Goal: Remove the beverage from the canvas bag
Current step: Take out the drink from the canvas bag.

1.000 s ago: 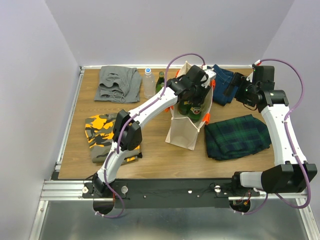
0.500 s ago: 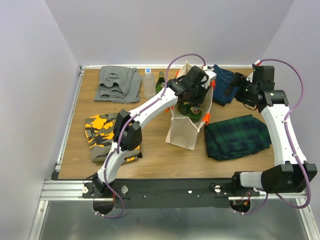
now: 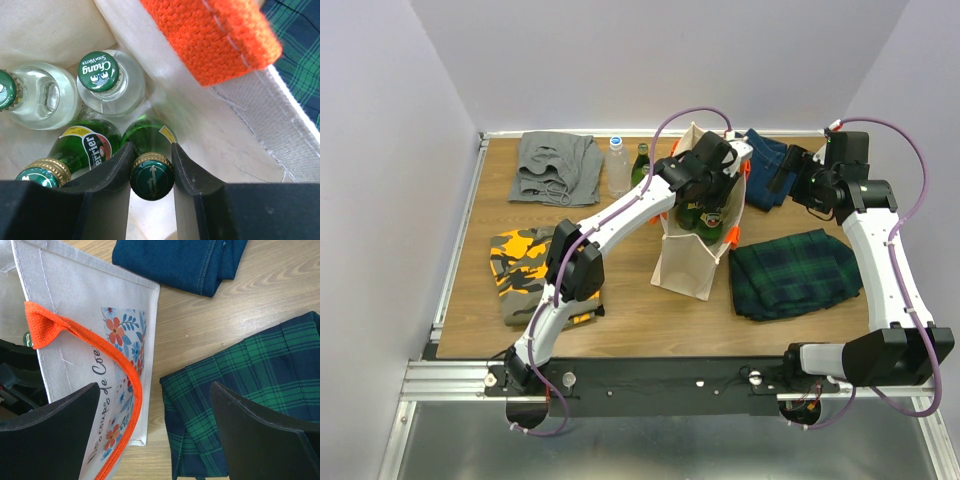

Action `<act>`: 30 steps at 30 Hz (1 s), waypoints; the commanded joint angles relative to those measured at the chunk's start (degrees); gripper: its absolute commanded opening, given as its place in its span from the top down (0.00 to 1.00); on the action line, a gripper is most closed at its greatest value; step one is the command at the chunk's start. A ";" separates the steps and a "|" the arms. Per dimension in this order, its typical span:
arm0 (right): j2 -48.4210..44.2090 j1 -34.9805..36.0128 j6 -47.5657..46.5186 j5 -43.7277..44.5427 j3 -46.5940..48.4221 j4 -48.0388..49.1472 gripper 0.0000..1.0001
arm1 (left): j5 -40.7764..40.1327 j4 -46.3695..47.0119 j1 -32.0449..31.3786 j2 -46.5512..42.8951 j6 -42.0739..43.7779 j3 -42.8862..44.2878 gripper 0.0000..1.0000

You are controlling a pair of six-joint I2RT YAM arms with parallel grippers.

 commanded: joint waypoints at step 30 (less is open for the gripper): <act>0.25 -0.14 -0.05 0.65 0.43 -0.26 0.00 | 0.50 -4.77 0.09 -7.26 2.06 7.13 1.00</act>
